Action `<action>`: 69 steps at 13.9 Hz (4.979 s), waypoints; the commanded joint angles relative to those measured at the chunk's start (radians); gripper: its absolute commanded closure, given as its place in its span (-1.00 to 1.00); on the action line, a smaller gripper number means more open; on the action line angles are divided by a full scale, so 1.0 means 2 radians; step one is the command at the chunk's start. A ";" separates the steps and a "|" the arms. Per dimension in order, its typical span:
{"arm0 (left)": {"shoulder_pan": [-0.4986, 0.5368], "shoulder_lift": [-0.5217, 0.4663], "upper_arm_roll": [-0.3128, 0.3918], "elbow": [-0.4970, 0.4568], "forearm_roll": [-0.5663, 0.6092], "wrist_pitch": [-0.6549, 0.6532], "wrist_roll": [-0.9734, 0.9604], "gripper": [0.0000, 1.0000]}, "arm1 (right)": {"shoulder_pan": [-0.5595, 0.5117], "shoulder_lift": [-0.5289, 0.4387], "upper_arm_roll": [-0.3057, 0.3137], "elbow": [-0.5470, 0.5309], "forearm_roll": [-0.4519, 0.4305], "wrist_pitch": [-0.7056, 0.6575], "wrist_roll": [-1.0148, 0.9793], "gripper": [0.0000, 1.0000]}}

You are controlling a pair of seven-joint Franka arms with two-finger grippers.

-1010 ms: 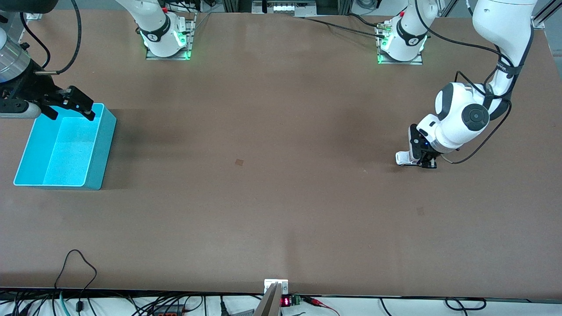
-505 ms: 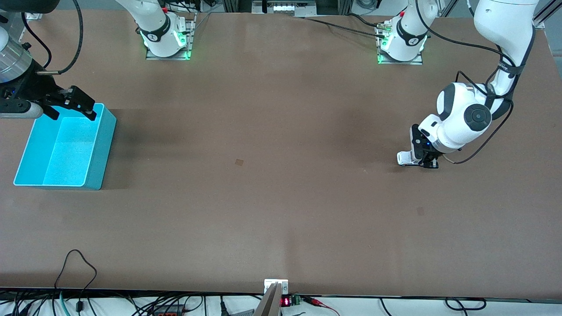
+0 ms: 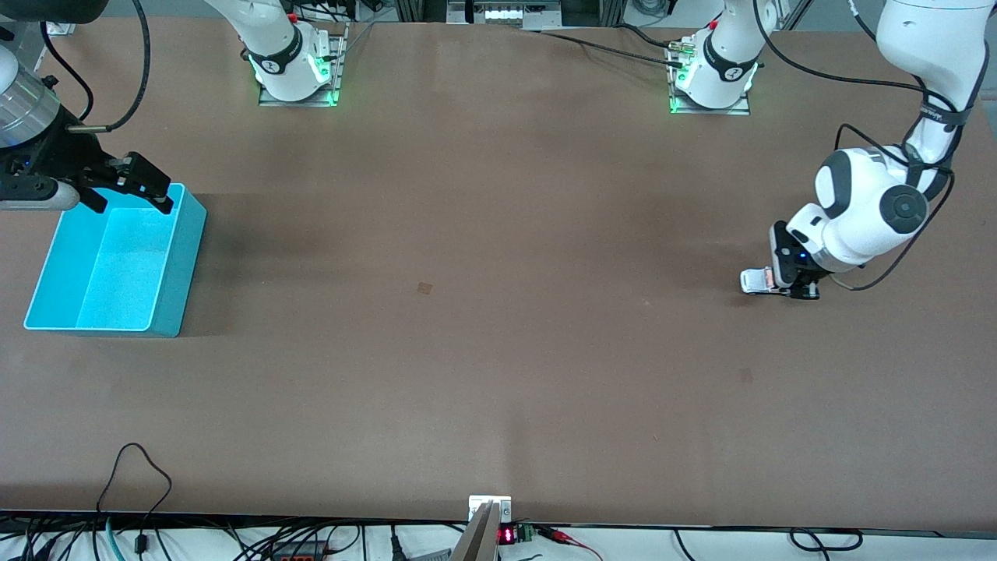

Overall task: Wind and store white jeep toy
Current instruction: 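Drag the pressed jeep backward with the left gripper to wind it, then lift the left gripper off the jeep to let it roll, then withdraw the left gripper while the jeep rolls toward the turquoise box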

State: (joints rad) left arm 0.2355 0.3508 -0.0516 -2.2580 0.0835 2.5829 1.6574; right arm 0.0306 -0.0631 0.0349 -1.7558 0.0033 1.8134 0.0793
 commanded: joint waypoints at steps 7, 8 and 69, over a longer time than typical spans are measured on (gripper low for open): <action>0.069 0.063 0.000 0.027 0.027 -0.001 0.078 0.55 | 0.002 0.002 0.001 0.006 -0.005 0.007 -0.001 -1.00; 0.071 0.063 0.001 0.028 0.027 -0.001 0.086 0.55 | 0.002 0.002 0.001 0.006 -0.005 0.007 0.000 -1.00; -0.112 -0.187 -0.003 0.238 -0.009 -0.409 -0.823 -1.00 | 0.016 0.019 0.001 0.005 -0.005 0.014 -0.008 -1.00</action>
State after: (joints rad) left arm 0.0130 -0.0004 -0.0573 -1.7698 0.0713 1.7859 -0.0176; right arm 0.0638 -0.0233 0.0371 -1.7514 0.0032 1.8494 0.0705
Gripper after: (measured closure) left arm 0.000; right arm 0.000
